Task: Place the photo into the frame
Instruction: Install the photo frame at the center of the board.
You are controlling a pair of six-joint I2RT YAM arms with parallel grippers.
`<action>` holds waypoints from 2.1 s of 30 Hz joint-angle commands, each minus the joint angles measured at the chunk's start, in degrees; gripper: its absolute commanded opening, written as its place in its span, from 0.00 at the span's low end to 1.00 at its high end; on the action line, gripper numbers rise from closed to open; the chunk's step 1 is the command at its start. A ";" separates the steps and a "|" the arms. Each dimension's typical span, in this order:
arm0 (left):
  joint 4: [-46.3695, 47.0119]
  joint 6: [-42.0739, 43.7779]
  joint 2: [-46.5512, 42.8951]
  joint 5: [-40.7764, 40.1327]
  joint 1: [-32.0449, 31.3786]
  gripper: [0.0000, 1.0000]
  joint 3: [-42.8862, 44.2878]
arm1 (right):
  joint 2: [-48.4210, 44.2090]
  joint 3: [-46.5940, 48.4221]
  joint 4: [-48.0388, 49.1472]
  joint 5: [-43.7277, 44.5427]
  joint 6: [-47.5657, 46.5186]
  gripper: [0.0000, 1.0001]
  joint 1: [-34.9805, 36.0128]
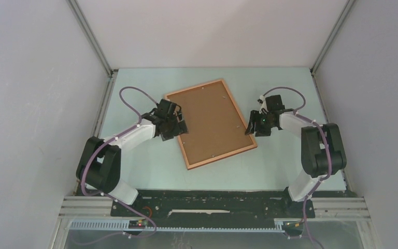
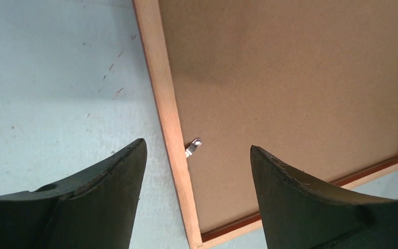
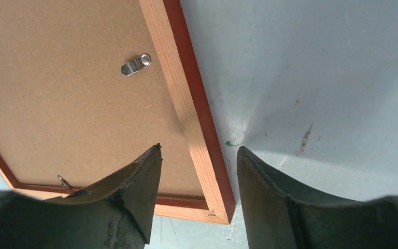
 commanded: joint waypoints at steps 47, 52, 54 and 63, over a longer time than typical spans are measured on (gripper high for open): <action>8.95 -2.46 6.92 1.63 5.42 0.46 -1.61 | 15.29 24.07 -15.73 26.19 8.33 0.63 13.02; 9.12 -2.64 7.17 2.86 5.85 0.45 -1.79 | 14.69 22.70 -15.00 23.77 6.48 0.46 12.24; 9.19 -2.71 7.18 3.19 6.00 0.45 -1.83 | 14.62 22.31 -14.60 22.56 5.57 0.41 11.75; 9.41 -2.73 7.31 3.56 6.05 0.43 -1.90 | 14.07 21.67 -13.27 16.59 2.42 0.36 8.97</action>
